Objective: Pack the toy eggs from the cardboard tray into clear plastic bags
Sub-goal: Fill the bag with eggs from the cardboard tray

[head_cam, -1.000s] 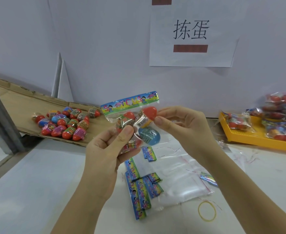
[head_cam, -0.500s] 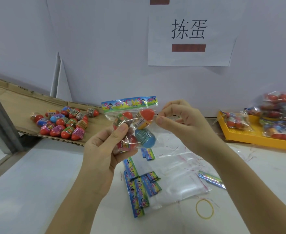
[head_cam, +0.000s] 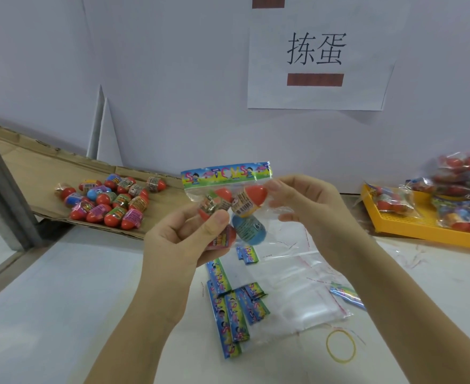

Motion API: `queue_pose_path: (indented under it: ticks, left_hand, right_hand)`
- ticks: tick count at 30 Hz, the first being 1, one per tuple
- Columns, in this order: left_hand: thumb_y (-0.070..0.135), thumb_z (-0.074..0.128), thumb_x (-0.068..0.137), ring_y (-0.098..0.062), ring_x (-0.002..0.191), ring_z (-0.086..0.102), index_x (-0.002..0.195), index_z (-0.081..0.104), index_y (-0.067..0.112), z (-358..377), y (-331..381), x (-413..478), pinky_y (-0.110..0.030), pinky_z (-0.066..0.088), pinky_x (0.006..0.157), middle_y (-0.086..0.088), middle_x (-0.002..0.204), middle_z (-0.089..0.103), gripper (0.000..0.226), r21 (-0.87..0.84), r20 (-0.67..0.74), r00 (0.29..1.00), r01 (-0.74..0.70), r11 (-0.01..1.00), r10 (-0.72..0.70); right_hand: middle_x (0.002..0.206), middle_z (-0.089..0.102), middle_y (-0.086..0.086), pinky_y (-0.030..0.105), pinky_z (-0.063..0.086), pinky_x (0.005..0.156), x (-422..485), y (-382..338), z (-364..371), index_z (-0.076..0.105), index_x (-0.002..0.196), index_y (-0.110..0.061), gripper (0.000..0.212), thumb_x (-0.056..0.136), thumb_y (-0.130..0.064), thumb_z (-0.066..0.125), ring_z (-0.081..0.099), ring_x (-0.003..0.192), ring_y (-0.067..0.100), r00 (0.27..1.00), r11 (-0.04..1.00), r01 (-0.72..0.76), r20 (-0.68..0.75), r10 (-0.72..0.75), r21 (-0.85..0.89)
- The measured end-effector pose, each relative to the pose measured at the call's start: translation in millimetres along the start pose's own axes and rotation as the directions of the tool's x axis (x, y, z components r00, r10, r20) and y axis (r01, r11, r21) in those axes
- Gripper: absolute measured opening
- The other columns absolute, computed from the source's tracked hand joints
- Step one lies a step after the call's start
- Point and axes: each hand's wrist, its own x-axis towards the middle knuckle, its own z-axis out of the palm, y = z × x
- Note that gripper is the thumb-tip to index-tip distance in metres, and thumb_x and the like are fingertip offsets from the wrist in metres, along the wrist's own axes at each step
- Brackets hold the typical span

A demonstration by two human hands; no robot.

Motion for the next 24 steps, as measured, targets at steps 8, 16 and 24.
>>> queue_pose_path:
  ticks: [8, 16, 24]
  left_hand:
    - [0.038, 0.080, 0.042, -0.017, 0.069, 0.074, 0.073, 0.078, 0.022, 4.9, 0.0, -3.3, -0.024, 0.058, 0.055, -0.004, 0.081, 0.077, 0.036, 0.005, -0.029, 0.999, -0.013, 1.000, 0.013]
    - [0.038, 0.080, 0.047, -0.016, 0.071, 0.073, 0.080, 0.079, 0.027, 3.5, -2.8, -3.0, -0.025, 0.058, 0.059, -0.003, 0.083, 0.077, 0.034, 0.023, -0.034, 0.999, -0.036, 0.999, 0.037]
    - [0.045, 0.069, 0.064, -0.008, 0.059, 0.065, 0.077, 0.078, 0.028, 2.8, -1.1, -1.8, -0.022, 0.054, 0.051, 0.002, 0.077, 0.075, 0.023, 0.012, -0.131, 0.987, -0.092, 0.996, 0.093]
  right_hand:
    - [0.091, 0.070, 0.009, 0.020, 0.048, 0.073, -0.6, 1.3, 4.3, 0.070, 0.073, -0.028, 0.010, 0.080, -0.033, 0.067, 0.062, 0.072, 0.006, 0.982, 0.990, 0.112, -0.145, -0.124, -0.089]
    - [0.092, 0.073, -0.009, 0.026, 0.051, 0.073, -1.6, 1.0, 2.9, 0.065, 0.110, -0.022, 0.057, 0.068, -0.060, 0.068, 0.066, 0.080, 0.004, 0.992, 0.995, -0.096, 0.077, 0.097, -0.015]
    - [0.072, 0.071, -0.008, 0.014, 0.049, 0.059, -3.0, 4.9, 10.4, 0.075, 0.077, -0.021, 0.029, 0.061, -0.045, 0.070, 0.059, 0.060, 0.001, 0.996, 0.987, -0.055, 0.077, 0.044, 0.152]
